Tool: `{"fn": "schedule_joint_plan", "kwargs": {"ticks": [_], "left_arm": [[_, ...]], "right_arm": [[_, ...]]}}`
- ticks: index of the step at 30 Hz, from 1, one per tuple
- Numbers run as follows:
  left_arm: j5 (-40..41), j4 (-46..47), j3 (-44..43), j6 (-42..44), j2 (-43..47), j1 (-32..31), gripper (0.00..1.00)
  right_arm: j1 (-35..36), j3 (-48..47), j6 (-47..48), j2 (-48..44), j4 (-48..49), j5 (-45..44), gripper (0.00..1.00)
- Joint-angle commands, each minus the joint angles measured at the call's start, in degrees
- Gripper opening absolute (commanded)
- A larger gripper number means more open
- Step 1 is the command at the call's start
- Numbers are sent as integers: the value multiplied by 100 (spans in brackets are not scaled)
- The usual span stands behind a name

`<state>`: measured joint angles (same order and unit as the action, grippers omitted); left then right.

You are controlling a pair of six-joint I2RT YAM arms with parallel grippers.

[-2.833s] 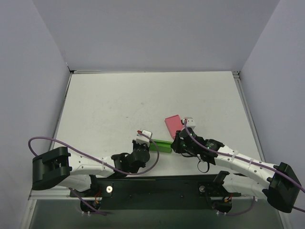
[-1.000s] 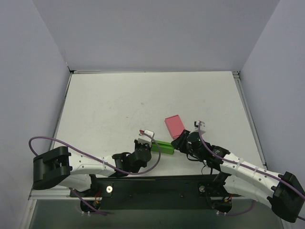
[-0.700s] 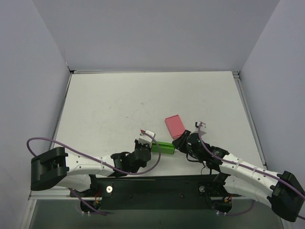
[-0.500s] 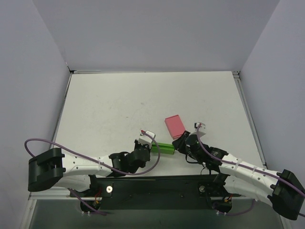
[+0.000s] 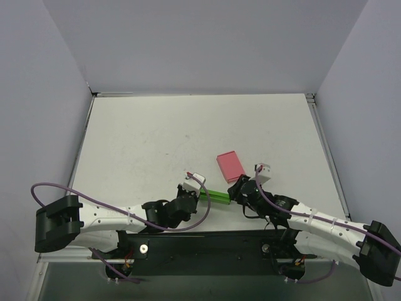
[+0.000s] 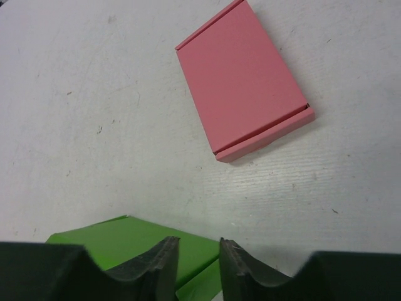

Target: Fold the paper box

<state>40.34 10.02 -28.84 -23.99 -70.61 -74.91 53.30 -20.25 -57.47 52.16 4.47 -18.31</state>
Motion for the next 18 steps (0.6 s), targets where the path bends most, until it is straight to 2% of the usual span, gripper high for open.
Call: {"fn": "schedule_joint_plan", "kwargs": {"ticks": [1,3,6,12,18], "left_arm": [[-263,-53,72,184,-164,-41,0],[-289,-35,28,219,-234,-41,0],[-298,-88,-51,237,-357,-49,0],[-307,-334,-262,131,-497,-41,0],[-386,-641,-508,-18,-690,12,0]], "right_arm": [[32,-216,69,-223,-421,-287,43],[32,-242,61,-425,-657,-314,53],[32,-225,-53,-777,-781,-332,57],[40,-137,-308,-1541,-1009,-332,55],[145,-67,-440,-1692,-1071,-121,50]]}}
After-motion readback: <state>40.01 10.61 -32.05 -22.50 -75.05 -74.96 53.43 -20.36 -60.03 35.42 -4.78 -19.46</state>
